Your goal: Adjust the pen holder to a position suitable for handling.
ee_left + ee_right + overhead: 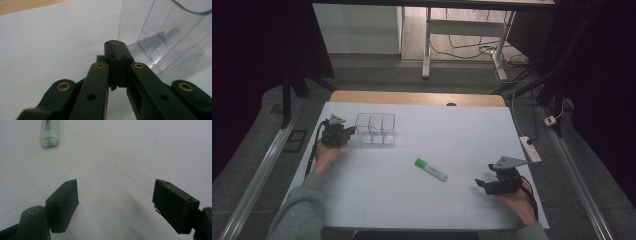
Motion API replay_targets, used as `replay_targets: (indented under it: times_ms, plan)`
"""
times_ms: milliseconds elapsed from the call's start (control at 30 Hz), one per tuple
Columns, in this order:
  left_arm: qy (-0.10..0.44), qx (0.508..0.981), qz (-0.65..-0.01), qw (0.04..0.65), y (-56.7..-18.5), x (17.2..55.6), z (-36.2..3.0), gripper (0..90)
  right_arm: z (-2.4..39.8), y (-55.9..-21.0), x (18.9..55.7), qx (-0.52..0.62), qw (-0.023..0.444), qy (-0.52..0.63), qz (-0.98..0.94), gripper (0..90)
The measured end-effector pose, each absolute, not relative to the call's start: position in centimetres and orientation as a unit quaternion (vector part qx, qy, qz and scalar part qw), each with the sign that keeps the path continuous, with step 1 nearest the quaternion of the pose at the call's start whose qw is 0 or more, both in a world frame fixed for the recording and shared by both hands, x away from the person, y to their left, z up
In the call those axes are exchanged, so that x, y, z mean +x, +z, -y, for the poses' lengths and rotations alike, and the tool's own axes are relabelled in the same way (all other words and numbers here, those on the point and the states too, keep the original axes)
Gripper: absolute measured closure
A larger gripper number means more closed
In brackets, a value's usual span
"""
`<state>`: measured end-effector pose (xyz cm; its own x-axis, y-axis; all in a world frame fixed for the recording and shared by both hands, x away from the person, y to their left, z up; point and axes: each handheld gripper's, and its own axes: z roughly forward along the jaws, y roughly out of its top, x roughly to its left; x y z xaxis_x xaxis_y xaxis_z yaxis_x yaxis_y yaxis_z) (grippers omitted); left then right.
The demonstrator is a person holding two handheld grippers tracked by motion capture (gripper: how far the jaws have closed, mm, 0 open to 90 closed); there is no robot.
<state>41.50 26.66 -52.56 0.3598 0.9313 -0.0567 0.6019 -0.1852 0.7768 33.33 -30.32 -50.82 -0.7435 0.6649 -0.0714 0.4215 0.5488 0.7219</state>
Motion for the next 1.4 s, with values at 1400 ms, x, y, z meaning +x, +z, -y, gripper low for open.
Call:
replay_targets:
  times_ms: [1400]
  plan:
    - [0.197, 0.756, -0.492, 0.384, -52.7, 42.6, -23.6, 88.9, 30.0, -50.9, 33.3, 0.307, 0.168, 0.349, -0.869, 21.0]
